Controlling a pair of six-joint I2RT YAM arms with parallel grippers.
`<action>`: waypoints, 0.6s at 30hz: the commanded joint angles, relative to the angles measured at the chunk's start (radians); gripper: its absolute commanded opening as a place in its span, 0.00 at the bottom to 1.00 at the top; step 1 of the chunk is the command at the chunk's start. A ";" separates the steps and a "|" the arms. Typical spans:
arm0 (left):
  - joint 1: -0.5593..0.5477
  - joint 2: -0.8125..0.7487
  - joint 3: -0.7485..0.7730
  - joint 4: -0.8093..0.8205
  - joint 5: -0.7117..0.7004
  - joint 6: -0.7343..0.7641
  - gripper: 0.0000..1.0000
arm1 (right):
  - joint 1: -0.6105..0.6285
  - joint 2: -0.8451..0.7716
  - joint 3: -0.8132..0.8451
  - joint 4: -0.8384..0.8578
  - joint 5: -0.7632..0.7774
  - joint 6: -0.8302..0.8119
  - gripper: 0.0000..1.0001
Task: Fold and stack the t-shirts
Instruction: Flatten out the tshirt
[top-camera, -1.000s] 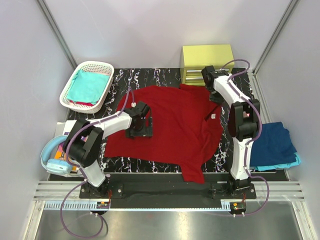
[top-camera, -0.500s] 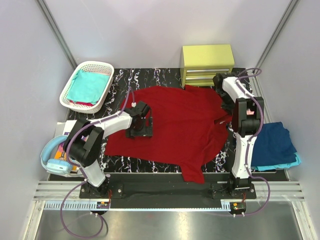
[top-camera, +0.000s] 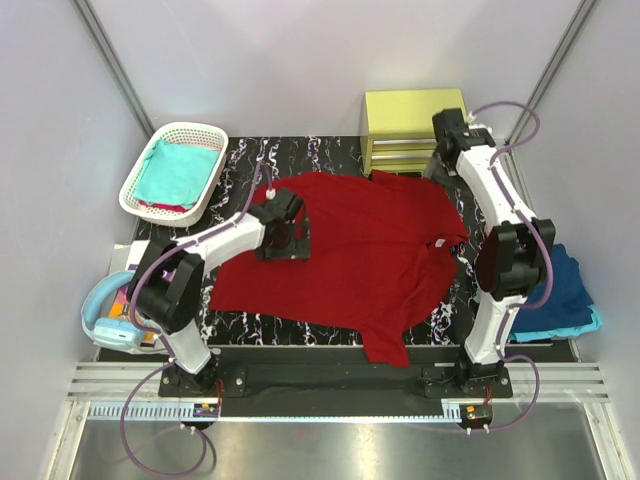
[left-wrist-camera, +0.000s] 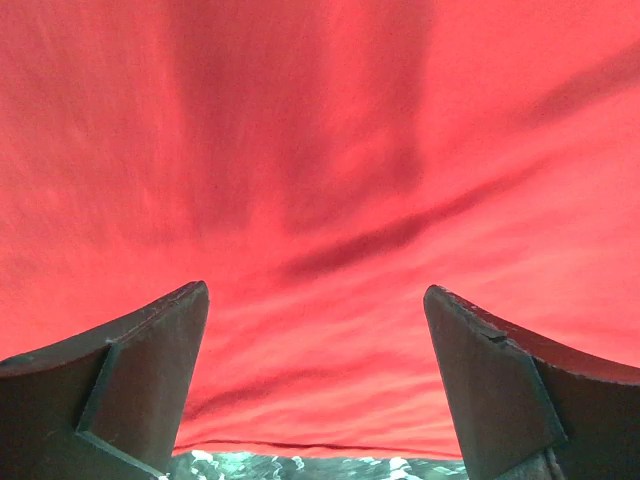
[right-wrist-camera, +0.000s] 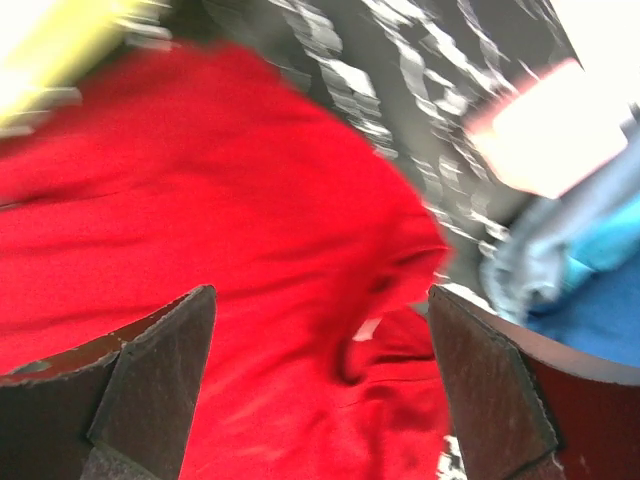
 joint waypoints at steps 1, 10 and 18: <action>0.029 0.041 0.240 0.010 -0.064 0.058 0.95 | 0.130 -0.085 0.059 0.043 -0.049 -0.084 0.93; 0.216 0.432 0.800 -0.064 0.049 0.141 0.96 | 0.225 -0.319 -0.206 0.058 -0.159 -0.044 0.90; 0.236 0.764 1.236 -0.191 0.060 0.197 0.96 | 0.254 -0.502 -0.346 0.072 -0.198 -0.092 0.88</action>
